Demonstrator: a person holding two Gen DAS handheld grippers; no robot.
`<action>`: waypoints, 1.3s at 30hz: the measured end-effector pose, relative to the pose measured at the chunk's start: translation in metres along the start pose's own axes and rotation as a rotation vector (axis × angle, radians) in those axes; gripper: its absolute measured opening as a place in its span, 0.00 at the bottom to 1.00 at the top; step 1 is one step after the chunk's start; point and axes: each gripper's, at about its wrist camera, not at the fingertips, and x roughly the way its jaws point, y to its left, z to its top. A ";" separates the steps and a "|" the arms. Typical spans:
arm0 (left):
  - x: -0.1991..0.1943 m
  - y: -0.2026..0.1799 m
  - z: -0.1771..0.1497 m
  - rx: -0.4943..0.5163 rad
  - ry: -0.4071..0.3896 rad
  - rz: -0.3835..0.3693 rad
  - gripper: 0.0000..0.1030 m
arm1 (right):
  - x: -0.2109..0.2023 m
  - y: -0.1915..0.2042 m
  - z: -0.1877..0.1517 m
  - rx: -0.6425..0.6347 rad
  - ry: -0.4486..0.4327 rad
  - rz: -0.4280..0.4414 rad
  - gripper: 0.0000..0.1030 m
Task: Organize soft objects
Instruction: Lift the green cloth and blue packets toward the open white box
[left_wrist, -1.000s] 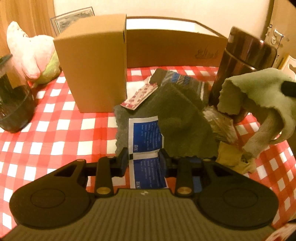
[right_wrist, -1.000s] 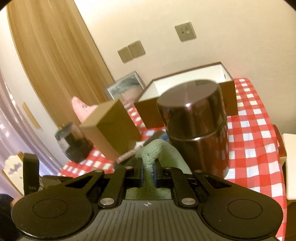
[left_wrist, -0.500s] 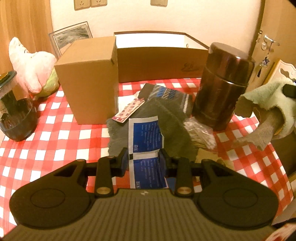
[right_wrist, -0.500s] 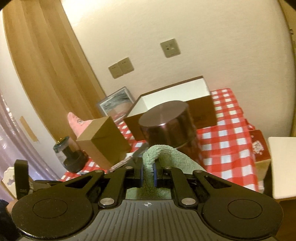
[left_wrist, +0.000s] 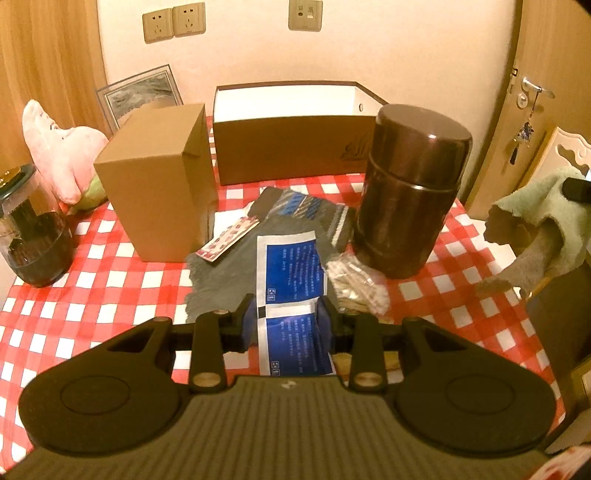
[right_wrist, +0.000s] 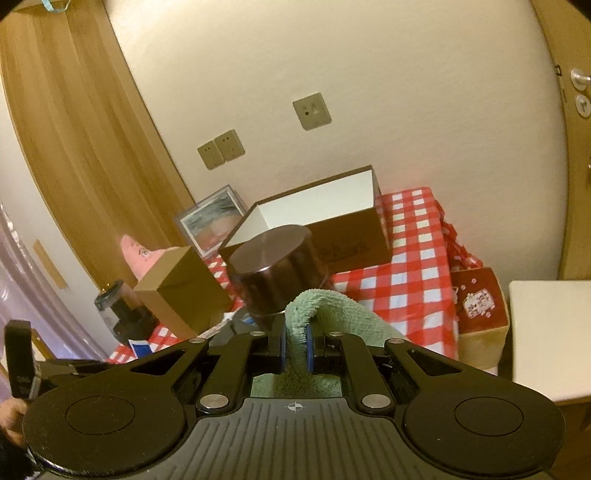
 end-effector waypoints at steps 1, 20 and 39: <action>-0.001 -0.005 0.002 -0.003 -0.002 0.007 0.31 | 0.000 -0.005 0.003 -0.007 0.007 -0.001 0.10; 0.006 -0.061 0.064 -0.041 -0.085 0.095 0.31 | 0.026 -0.076 0.092 -0.153 0.001 0.027 0.10; 0.084 -0.031 0.204 0.047 -0.152 0.066 0.31 | 0.148 -0.051 0.192 -0.256 -0.094 0.095 0.10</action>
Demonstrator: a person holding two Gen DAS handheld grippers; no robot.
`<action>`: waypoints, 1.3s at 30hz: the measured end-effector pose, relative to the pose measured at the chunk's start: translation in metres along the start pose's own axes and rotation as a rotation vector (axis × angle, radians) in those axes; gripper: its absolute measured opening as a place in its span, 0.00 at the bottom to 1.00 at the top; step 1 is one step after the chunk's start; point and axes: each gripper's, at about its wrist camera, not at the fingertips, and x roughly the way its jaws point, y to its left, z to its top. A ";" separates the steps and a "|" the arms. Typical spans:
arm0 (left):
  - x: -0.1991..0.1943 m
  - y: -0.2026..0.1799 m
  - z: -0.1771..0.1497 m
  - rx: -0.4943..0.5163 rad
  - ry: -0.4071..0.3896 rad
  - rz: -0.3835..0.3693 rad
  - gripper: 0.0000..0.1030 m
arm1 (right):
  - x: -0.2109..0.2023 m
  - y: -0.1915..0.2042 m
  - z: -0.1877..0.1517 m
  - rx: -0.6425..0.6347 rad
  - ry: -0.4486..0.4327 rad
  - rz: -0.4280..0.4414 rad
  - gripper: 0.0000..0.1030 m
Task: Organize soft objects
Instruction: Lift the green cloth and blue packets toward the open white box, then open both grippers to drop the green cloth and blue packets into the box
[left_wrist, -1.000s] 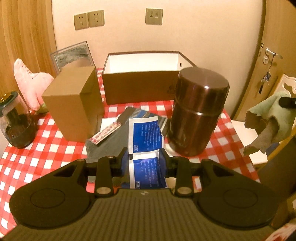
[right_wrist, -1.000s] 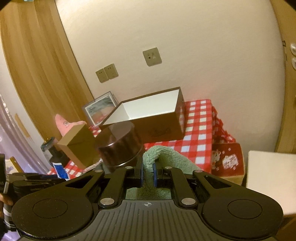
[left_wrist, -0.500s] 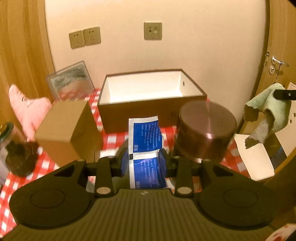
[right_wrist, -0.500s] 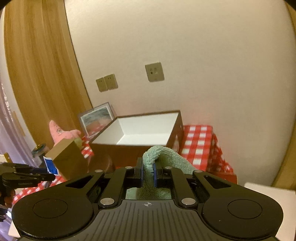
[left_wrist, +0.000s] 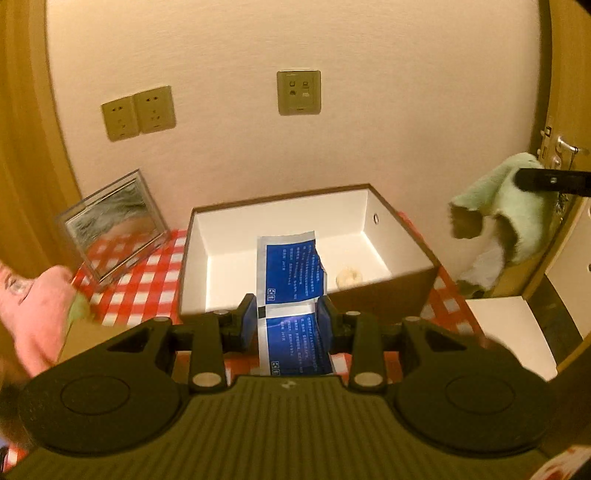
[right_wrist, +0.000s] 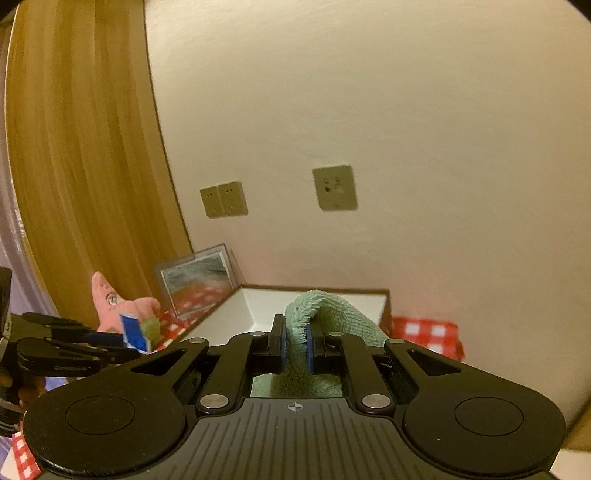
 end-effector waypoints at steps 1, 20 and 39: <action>0.006 0.001 0.005 0.001 -0.001 -0.004 0.31 | 0.010 -0.001 0.003 -0.008 -0.003 0.007 0.10; 0.156 0.021 0.085 -0.003 0.065 -0.040 0.31 | 0.166 -0.037 0.036 -0.010 0.002 0.047 0.10; 0.236 0.032 0.079 -0.015 0.175 -0.051 0.42 | 0.223 -0.078 0.002 0.084 0.190 -0.056 0.68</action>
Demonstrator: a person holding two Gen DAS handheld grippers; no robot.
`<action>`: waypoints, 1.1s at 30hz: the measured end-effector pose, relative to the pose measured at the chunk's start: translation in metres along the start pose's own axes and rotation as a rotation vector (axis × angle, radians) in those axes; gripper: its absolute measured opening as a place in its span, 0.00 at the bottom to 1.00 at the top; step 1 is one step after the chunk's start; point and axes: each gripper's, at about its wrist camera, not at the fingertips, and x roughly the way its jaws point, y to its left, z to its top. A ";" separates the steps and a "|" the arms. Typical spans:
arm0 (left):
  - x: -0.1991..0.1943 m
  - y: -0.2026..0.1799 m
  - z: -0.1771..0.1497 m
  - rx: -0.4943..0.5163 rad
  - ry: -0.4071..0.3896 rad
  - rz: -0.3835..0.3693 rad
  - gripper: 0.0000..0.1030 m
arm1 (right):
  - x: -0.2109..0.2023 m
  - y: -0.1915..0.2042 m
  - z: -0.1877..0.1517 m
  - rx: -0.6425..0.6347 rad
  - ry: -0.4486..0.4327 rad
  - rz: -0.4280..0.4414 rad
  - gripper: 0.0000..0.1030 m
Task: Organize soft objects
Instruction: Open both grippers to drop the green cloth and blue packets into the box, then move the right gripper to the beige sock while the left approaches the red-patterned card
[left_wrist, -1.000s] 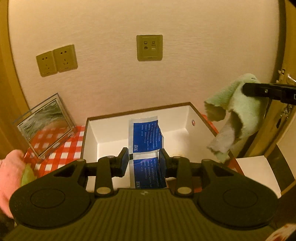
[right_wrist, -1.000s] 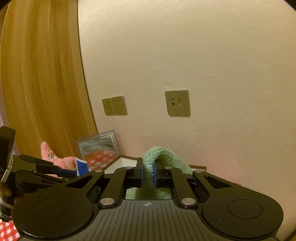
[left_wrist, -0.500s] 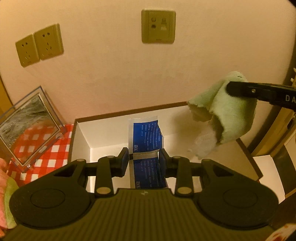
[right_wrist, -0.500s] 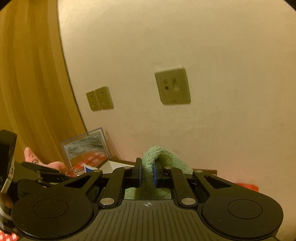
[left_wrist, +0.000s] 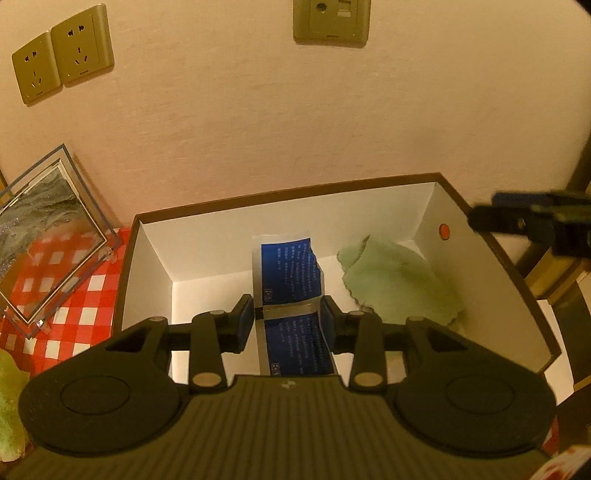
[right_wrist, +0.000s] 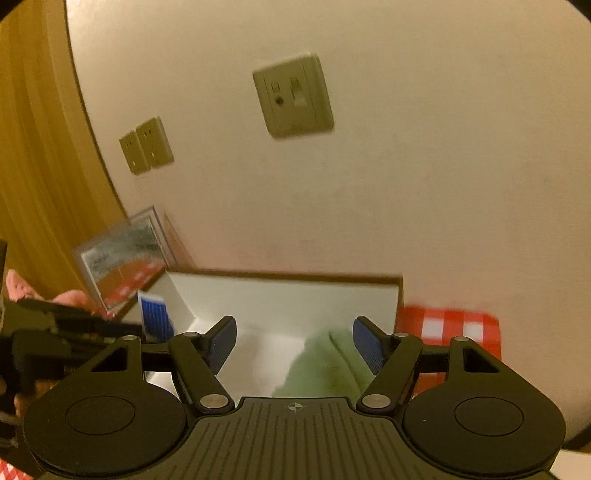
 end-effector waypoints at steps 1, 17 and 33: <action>0.002 0.000 0.000 0.001 0.002 0.004 0.53 | -0.001 -0.001 -0.003 0.001 0.006 -0.001 0.68; -0.026 0.007 -0.002 -0.087 -0.019 0.011 0.71 | -0.048 0.007 -0.037 -0.011 0.011 -0.022 0.68; -0.154 -0.019 -0.075 -0.121 -0.069 -0.008 0.71 | -0.173 0.025 -0.084 0.086 -0.062 -0.048 0.68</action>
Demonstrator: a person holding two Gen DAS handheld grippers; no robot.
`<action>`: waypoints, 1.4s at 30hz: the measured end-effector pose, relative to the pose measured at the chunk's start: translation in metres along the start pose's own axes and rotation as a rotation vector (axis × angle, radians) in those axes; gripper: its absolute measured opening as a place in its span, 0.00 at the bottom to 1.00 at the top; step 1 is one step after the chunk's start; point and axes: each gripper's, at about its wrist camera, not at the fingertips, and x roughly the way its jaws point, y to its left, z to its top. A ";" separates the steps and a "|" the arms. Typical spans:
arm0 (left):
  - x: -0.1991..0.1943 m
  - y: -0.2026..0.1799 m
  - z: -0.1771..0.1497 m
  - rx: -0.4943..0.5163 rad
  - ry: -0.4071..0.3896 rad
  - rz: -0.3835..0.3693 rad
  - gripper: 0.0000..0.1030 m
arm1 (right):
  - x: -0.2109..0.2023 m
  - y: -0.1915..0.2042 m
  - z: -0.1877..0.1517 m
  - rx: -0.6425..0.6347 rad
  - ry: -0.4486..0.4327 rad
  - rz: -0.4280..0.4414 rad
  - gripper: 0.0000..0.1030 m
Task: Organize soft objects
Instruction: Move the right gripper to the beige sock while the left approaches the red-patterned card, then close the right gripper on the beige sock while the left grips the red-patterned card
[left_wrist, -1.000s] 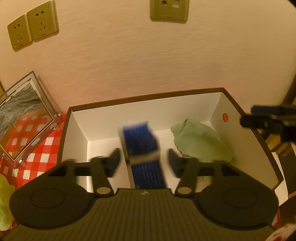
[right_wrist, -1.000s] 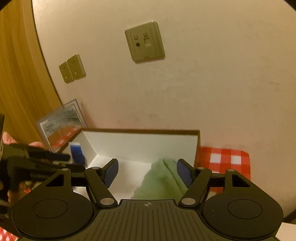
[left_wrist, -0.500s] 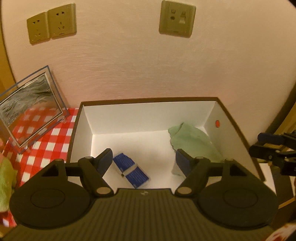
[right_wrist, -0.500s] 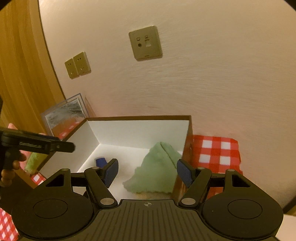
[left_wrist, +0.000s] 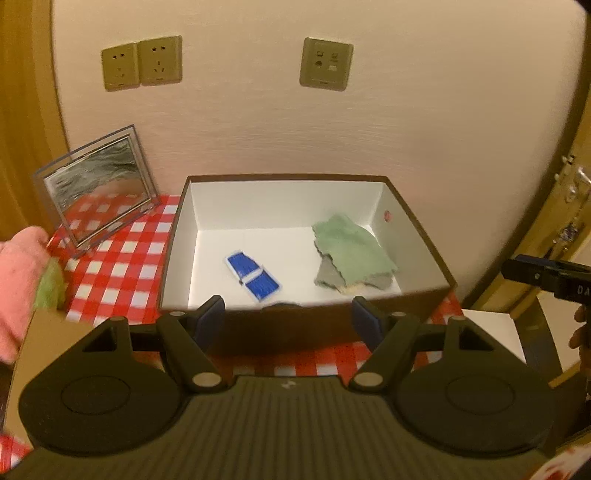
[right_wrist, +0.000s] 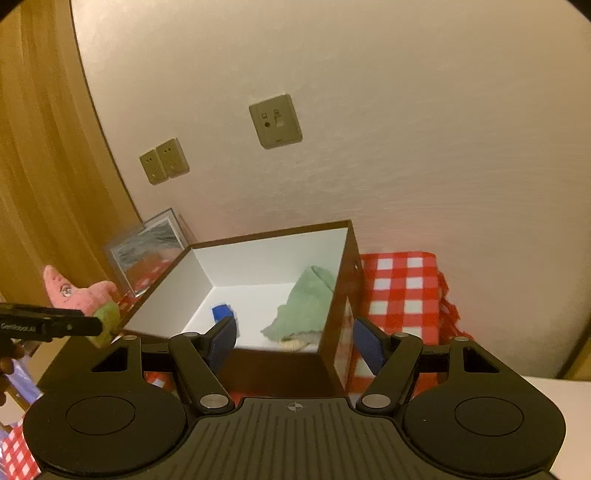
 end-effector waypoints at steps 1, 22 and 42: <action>-0.009 -0.001 -0.005 -0.001 -0.003 0.000 0.71 | -0.010 0.001 -0.004 0.000 -0.004 -0.003 0.68; -0.179 -0.025 -0.154 -0.078 -0.011 0.119 0.71 | -0.151 0.063 -0.111 -0.022 0.046 0.090 0.68; -0.182 0.031 -0.215 0.010 0.067 0.106 0.68 | -0.106 0.168 -0.195 -0.079 0.230 0.049 0.68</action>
